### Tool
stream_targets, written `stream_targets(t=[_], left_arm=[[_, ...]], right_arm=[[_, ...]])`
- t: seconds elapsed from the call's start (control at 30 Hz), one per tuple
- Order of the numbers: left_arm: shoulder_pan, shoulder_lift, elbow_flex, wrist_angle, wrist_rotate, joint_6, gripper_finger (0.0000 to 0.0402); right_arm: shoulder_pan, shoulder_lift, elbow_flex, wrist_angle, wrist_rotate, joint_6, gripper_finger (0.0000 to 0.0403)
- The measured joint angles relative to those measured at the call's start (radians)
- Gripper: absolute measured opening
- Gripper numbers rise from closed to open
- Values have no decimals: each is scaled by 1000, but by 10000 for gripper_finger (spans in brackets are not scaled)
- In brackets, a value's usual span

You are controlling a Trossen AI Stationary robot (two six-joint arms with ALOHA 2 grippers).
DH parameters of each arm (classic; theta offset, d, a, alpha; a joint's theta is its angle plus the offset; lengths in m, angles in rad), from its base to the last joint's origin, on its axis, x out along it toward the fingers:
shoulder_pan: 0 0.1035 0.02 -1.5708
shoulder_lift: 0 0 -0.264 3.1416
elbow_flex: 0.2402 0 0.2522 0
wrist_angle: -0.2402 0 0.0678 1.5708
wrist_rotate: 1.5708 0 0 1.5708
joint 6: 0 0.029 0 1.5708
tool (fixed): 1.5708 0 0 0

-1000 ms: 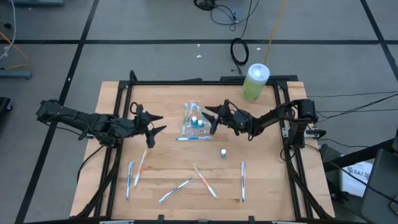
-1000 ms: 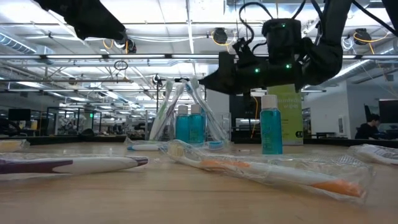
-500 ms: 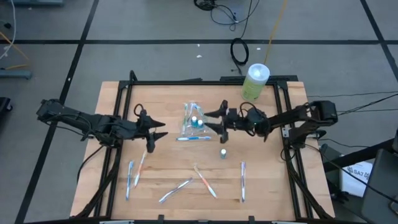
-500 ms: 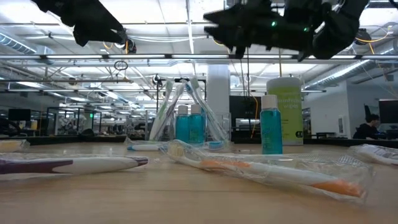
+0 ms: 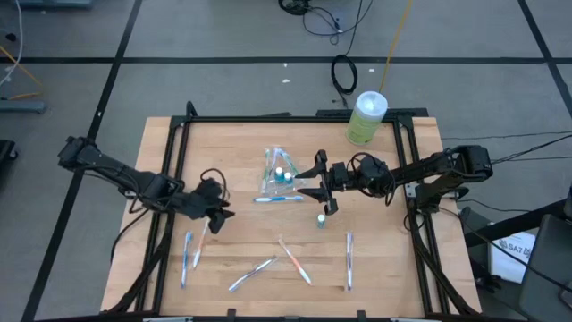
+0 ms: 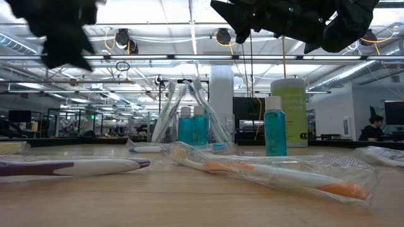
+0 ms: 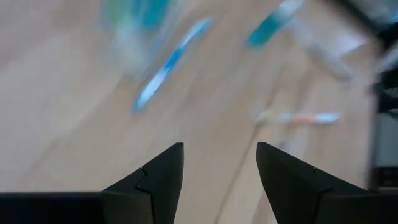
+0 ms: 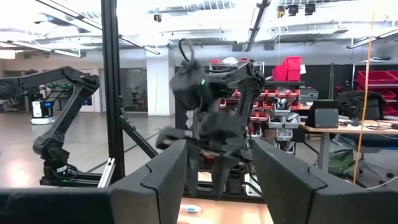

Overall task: Pick & Place toothbrushing station
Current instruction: Put the left orange toothbrush into the transparent organizer

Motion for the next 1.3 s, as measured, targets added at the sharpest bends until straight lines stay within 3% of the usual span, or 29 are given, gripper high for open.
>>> stream_targets(t=[0.17,0.3,0.77,0.93,1.3], left_arm=[[-35,0,0,-345,14,-364,209],[-67,25,0,-460,58,-523,209],[-157,222,0,-448,238,-717,209],[-157,223,-33,-396,269,-750,209],[-128,165,-243,-116,290,-747,209]], right_arm=[[0,0,0,-5,0,0,176],[0,0,0,-19,0,0,176],[0,0,0,-70,0,0,176],[0,0,0,-81,0,0,176],[-1,0,0,-75,1,-16,176]])
